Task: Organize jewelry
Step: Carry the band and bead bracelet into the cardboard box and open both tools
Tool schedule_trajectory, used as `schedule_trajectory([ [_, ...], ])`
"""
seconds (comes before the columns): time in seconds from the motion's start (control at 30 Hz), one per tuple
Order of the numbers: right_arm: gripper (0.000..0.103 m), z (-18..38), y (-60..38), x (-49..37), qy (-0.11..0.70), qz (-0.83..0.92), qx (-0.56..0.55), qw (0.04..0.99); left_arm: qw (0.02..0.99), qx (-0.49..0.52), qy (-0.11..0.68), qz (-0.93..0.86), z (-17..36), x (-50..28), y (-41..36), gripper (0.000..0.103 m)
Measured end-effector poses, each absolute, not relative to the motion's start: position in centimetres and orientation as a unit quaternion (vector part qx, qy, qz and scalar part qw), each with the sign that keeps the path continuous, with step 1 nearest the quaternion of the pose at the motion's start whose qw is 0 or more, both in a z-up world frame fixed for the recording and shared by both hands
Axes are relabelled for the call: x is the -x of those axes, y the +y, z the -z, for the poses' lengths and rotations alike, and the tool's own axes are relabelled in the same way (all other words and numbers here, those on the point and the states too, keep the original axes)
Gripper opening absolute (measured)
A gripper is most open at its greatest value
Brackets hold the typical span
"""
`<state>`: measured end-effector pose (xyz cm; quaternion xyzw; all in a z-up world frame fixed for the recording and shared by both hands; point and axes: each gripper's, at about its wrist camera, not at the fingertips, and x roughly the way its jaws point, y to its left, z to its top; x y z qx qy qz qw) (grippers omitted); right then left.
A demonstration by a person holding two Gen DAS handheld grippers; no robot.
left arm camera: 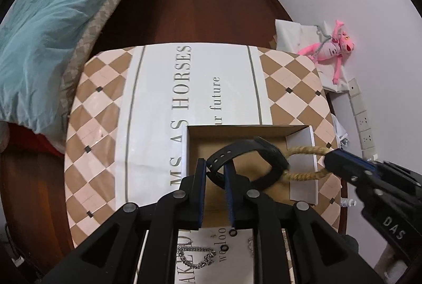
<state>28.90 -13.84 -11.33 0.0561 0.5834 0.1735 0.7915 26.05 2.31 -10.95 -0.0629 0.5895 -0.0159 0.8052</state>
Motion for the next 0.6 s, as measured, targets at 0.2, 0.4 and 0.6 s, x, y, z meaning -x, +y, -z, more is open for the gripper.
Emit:
schedule_trajectory([
  [0.2, 0.018, 13.0, -13.9, -29.7, 0.607, -0.179, -0.060, 0.772, 0.805, 0.067, 0.590, 0.001, 11.6, -26.5, 3.2, 0.057],
  [0.4, 0.077, 13.4, -14.3, -28.9, 0.607, -0.143, -0.029, 0.781, 0.812, 0.066, 0.580, -0.020, 11.6, -25.9, 4.3, 0.090],
  [0.6, 0.097, 15.3, -14.5, -27.3, 0.607, -0.069, 0.041, 0.791, 0.827, 0.035, 0.559, -0.051, 12.3, -24.1, 4.3, 0.098],
])
